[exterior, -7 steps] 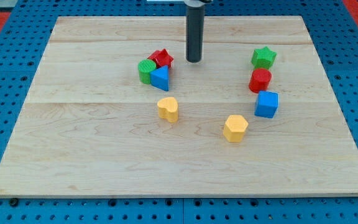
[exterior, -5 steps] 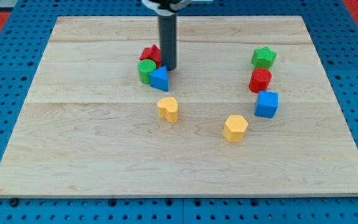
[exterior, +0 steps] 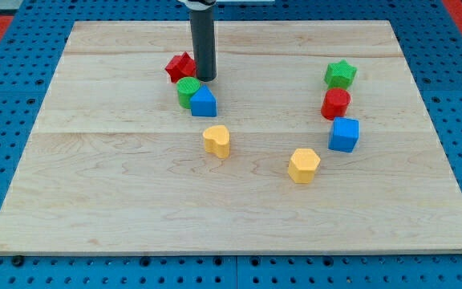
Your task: Separate the red star from the green circle
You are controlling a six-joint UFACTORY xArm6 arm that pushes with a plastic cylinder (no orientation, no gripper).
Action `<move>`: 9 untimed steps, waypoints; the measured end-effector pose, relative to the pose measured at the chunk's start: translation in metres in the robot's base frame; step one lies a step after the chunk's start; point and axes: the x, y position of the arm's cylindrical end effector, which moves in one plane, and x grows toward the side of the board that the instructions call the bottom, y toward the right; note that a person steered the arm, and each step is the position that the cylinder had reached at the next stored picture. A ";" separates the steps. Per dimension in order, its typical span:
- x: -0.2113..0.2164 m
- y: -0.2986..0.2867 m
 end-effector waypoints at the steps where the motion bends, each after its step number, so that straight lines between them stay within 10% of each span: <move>1: 0.004 -0.015; 5: -0.004 -0.095; 9: -0.046 -0.033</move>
